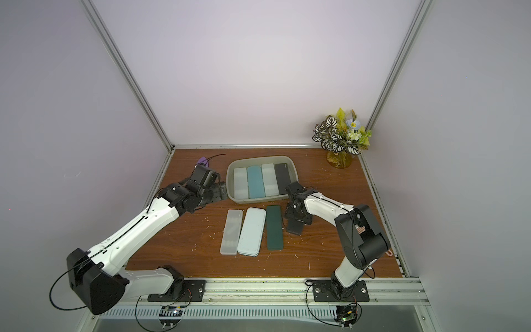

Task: Put the pencil case into the storage box
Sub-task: Pick up the pencil case from the center of the board, then place the pencil case at the storage box.

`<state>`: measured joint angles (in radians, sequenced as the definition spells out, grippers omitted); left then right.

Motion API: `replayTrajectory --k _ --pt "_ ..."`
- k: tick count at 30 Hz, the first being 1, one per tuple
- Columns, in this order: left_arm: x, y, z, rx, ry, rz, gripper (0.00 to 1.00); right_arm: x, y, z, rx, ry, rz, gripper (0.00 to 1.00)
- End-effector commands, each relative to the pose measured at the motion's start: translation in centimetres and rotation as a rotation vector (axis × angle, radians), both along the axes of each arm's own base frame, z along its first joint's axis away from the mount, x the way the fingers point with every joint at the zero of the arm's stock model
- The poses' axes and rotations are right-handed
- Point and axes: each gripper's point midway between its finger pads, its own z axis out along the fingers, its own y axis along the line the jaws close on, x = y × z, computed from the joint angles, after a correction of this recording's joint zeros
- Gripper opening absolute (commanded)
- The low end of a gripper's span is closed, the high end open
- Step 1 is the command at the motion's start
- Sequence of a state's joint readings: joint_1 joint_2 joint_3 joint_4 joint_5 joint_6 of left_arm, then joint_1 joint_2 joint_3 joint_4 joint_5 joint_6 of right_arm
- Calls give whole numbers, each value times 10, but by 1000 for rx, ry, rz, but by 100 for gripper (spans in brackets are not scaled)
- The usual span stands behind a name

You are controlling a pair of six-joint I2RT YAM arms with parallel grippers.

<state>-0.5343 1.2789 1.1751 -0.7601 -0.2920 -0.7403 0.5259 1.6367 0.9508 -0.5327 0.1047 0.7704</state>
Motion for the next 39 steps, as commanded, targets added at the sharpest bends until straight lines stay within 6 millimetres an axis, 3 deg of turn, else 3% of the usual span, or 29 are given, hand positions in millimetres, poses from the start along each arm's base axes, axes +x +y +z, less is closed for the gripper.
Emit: replayTrajectory --k 1,7,14,19,21,27,31,39 --pt "0 4 -4 14 16 -1 98 -11 -14 6 -33 5 -13 69" --pt "1 3 -6 17 22 -1 98 -22 -28 27 -67 -23 25 67" --pt "2 3 -9 22 28 1 98 -20 -38 89 -103 -121 98 65" --pt "5 3 -6 18 18 4 98 5 -29 142 -110 -212 149 65" --pt "5 2 -6 17 18 0 98 22 -18 162 -108 -248 192 65" --pt "4 2 -3 8 13 -3 98 84 22 200 -113 -333 325 67" --pt "3 3 -1 5 9 -3 98 123 42 203 -148 -350 379 69" --pt "2 3 -1 -3 11 -8 98 178 67 171 -209 -285 411 70"
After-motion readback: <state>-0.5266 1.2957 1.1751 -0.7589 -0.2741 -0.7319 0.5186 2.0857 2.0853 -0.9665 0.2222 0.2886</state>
